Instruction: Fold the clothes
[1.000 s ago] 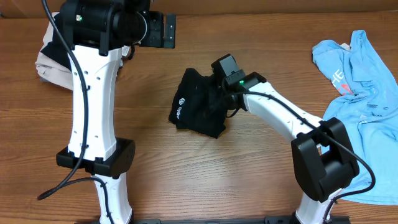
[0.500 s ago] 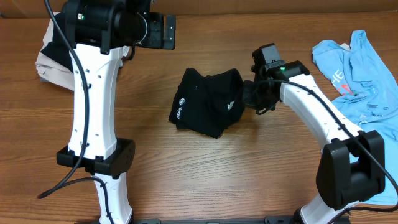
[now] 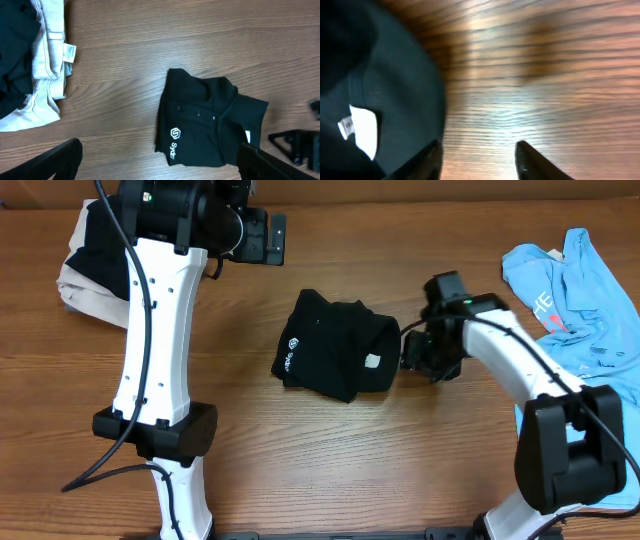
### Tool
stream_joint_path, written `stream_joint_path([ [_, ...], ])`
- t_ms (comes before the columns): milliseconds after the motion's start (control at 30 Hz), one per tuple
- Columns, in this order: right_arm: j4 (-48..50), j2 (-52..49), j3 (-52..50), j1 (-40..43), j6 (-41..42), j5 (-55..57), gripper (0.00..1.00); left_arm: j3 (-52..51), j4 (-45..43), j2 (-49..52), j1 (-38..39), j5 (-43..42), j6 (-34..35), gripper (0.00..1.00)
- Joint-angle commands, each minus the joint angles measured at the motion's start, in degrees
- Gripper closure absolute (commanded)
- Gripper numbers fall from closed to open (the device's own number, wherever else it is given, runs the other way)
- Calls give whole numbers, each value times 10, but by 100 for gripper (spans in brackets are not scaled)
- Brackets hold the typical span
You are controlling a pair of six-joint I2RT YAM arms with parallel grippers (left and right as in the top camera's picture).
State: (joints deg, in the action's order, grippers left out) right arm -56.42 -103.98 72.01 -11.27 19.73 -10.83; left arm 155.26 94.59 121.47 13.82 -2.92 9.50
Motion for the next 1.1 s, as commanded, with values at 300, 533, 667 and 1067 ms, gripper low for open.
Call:
stream_joint_path([
  [300,-93,12,192,145,-68,-107,22,-88,7,1,34,-145,-63,0],
  [533,-108,12,191,177,-103,-107,21,-273,-33,1,96,-147,-74,0],
  [667,-110,12,191,177,-106,-107,20,-400,-109,1,123,-147,-74,0],
  [1067,-108,12,191,177,-108,-107,20,-625,-307,1,127,-97,-95,0],
])
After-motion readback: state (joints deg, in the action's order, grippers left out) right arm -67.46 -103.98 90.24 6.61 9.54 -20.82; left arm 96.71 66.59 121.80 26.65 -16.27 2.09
